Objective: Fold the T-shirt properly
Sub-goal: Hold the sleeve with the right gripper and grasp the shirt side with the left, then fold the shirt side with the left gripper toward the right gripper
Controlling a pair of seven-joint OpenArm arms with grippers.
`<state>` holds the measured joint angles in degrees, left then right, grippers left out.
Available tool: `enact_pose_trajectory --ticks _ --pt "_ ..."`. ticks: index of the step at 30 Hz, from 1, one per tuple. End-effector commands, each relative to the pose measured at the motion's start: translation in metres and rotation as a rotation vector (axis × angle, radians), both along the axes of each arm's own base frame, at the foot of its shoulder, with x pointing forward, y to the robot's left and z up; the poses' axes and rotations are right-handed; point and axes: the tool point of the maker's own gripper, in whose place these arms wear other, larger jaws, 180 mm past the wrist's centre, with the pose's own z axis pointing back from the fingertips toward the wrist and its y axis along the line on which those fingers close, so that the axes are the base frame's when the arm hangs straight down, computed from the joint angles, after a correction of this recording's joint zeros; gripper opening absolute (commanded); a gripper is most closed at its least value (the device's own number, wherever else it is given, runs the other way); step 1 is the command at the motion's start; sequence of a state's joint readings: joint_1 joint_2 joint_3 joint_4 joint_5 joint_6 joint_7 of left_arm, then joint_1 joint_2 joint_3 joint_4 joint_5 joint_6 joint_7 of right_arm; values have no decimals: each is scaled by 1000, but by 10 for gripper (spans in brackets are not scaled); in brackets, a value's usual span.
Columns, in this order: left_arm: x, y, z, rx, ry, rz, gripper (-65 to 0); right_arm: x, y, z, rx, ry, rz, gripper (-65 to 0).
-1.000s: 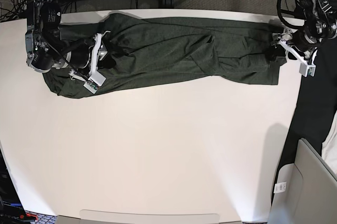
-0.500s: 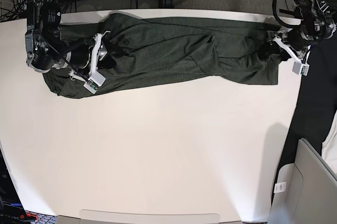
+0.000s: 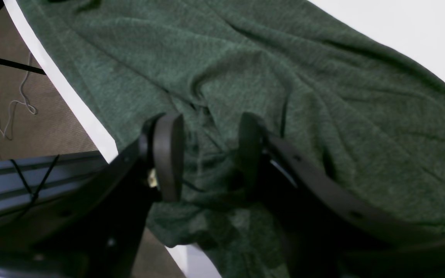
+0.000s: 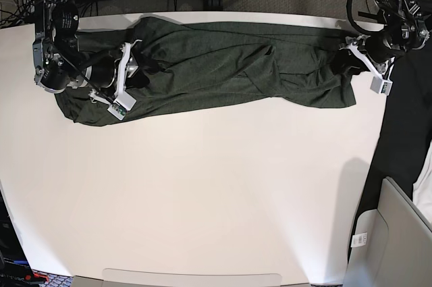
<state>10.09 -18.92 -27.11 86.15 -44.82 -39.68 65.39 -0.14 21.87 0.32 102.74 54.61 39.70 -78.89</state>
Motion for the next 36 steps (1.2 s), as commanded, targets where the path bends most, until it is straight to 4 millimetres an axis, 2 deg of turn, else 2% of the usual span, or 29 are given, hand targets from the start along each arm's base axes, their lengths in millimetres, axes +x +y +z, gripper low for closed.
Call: enact_pose_trajectory --ticks 1,5,7,10,15,20,28,34,36 --pt "8 4 8 20 -14 -14 -436 7 0 11 16 -40 5 -406" --pt "23 7 18 27 -53 -11 -566 7 0 11 16 -40 5 -406" --pt "29 7 23 31 -70 -12 -600 7 -1 11 13 -40 5 -406" --pt "41 7 37 48 -116 -22 -601 8 -3 11 6 -41 3 -406" --pt "51 -3 73 118 -204 -81 -602 16 -26 16 -19 -64 -58 -406" --pt "49 -38 88 82 -239 -126 -601 23 -45 22 -45 -86 -96 -406" --pt "46 -102 87 -93 -266 -130 -600 24 -47 23 -50 -88 -96 -406" --pt "49 -142 105 -273 -346 -129 -600 28 -54 21 -100 -100 -107 -406" --pt "51 -163 112 -328 -366 -168 -600 30 -57 21 -118 -106 -111 -406"
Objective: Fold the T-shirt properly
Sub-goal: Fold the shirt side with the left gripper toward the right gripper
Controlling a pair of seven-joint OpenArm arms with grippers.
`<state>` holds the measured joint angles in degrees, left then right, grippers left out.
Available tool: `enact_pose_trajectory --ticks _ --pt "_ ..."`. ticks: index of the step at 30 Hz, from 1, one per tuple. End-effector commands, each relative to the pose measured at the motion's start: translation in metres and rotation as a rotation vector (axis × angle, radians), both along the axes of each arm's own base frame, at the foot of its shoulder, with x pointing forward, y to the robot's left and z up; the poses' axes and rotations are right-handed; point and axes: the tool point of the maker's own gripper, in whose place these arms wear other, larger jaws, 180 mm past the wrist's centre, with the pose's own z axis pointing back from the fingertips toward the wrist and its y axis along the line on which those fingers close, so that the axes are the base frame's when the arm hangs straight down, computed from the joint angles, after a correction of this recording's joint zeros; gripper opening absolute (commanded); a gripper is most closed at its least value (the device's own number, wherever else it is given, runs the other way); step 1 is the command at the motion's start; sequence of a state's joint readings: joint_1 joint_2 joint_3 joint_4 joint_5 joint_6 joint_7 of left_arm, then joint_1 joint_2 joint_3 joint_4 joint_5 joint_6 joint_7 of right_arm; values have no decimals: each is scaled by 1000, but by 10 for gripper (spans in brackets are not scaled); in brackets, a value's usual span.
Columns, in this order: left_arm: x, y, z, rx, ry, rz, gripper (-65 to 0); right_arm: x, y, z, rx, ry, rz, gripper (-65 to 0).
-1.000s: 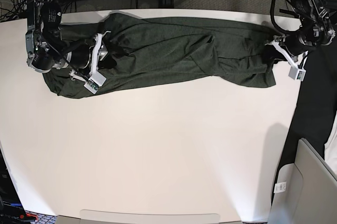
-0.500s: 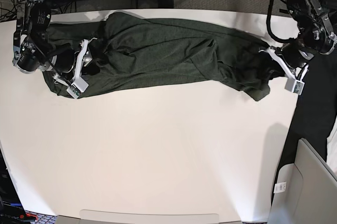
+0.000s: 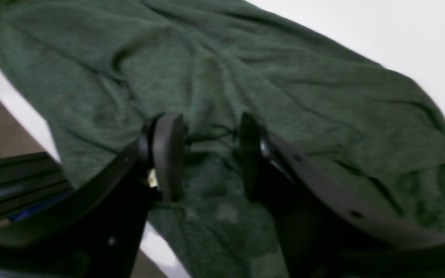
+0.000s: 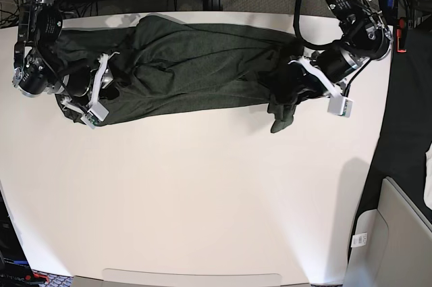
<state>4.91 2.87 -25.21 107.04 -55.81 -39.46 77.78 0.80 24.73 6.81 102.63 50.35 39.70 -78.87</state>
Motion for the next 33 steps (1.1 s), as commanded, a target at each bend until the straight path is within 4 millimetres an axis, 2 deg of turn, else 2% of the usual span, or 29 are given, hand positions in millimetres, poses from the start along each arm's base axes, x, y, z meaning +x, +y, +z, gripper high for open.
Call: enact_pose_trajectory --ticks 1,6,11,17,21,27,33 --pt "7 -18 20 -37 -72 -53 -600 10 -2 14 5 -49 7 -406" --pt "2 -72 27 -110 -83 -174 -600 17 -2 19 2 -70 6 -406" --pt "-3 -109 36 -165 -96 -252 -600 18 -6 21 0 -77 -8 -406" --pt "-10 -131 37 -175 -92 -326 -599 21 -16 24 -1 -88 -43 -406" --pt "-16 -142 27 -195 -49 -361 -590 21 -18 25 -1 -91 -49 -406" --pt "-20 -147 8 -227 22 -371 -504 22 -16 26 5 -94 -49 -406" --pt "-21 -148 6 -228 33 -377 -384 23 -16 26 5 -95 -49 -406"
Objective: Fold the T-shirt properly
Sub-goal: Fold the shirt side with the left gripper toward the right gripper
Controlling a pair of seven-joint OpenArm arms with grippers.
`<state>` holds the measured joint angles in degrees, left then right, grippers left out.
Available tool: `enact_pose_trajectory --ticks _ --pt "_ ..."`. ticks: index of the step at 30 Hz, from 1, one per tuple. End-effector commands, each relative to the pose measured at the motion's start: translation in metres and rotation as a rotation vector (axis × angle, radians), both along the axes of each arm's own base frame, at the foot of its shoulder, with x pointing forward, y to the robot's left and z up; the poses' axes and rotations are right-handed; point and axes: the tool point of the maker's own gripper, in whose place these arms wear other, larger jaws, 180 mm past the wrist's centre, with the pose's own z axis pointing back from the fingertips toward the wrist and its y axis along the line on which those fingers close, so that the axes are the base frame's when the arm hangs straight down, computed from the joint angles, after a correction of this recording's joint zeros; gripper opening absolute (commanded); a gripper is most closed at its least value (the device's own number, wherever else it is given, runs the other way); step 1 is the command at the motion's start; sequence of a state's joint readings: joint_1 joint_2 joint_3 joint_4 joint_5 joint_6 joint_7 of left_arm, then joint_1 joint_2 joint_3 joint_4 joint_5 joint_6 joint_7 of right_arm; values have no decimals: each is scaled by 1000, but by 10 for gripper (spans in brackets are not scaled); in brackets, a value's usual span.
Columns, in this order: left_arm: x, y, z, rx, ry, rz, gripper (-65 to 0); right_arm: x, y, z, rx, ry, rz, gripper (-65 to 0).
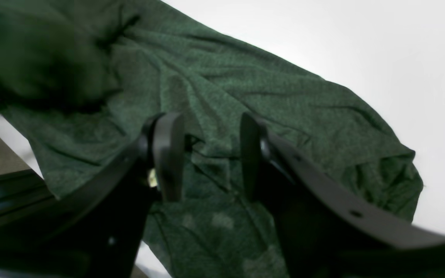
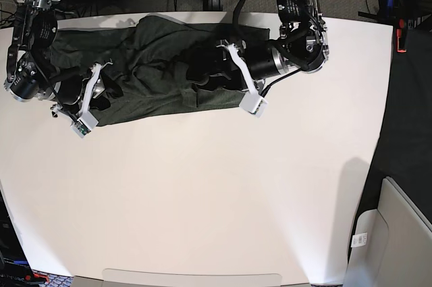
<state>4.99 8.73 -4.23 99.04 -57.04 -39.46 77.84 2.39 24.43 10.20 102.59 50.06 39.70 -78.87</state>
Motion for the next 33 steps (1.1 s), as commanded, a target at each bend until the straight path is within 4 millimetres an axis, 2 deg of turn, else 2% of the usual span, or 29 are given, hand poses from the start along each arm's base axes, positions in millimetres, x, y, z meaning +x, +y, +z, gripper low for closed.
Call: enact_pose_trajectory --ticks 1,3,6,11,14,18,22,27,33 --pt "4 -1 13 -20 -41 -7 -381 7 -2 12 4 -43 6 -406" --pt "8 5 17 -14 -58 14 -382 7 -2 13 4 -44 5 -406" --pt "18 31 19 4 -74 103 -382 7 -2 13 4 -44 5 -406" --pt "25 91 6 105 -67 213 -379 7 -2 12 4 -42 5 -406" --pt "24 111 1 161 -66 222 -369 7 -2 12 4 -42 5 -406" --pt "20 133 -10 186 50 286 -337 7 -2 12 4 -42 5 -406" --pt "13 136 -19 190 99 289 -319 7 -2 12 4 -42 5 -406" --pt "4 135 -49 155 210 284 -319 6 -4 12 1 -41 5 -406" --pt "2 131 -56 150 205 256 -319 5 -24 16 -2 -53 -62 -406"
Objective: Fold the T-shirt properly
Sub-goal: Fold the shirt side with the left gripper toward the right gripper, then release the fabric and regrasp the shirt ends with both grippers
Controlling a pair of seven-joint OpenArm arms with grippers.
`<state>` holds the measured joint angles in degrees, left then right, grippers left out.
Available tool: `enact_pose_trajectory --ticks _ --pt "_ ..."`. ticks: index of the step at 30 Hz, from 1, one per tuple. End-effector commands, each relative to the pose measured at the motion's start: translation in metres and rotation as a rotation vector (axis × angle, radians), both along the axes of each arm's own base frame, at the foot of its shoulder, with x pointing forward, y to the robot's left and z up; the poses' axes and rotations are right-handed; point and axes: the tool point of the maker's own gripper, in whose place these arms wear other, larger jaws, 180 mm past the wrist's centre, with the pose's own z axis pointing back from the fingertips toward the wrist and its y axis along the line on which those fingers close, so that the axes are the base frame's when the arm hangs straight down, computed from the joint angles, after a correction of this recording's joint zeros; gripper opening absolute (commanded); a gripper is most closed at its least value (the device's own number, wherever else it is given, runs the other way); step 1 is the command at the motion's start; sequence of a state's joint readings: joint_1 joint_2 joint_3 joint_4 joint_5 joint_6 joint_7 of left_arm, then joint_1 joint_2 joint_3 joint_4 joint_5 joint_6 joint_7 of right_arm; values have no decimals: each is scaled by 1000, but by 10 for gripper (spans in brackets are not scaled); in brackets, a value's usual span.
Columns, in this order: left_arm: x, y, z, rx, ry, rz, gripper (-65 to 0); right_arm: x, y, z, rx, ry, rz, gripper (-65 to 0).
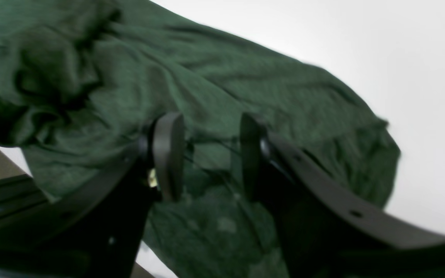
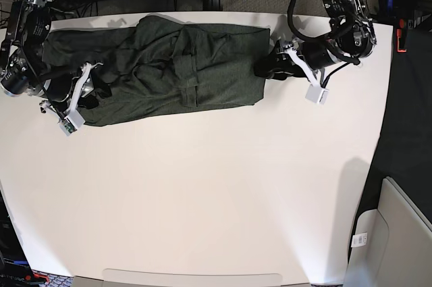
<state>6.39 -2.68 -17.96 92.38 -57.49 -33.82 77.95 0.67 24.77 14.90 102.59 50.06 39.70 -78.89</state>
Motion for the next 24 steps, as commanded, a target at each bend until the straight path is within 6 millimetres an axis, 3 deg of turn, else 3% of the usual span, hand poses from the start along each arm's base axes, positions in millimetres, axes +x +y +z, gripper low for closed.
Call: enact_pose_trajectory --ticks 1,7,14,21,24 --pt "2 -1 3 -16 -11 -7 -319 8 -6 16 -7 -52 6 -406" --pt "2 -4 -15 -59 57 1 -320 8 -39 27 -47 -74 -65 -406" --pt "3 -16 -13 -91 55 -3 -330 6 -72 43 -71 -107 -134 -406" --pt "4 -58 6 -201 15 -109 -469 -4 -91 42 -108 -88 -166 -406" --pt "4 -59 7 -204 12 -113 -558 -9 -97 40 -114 -79 -186 -406"
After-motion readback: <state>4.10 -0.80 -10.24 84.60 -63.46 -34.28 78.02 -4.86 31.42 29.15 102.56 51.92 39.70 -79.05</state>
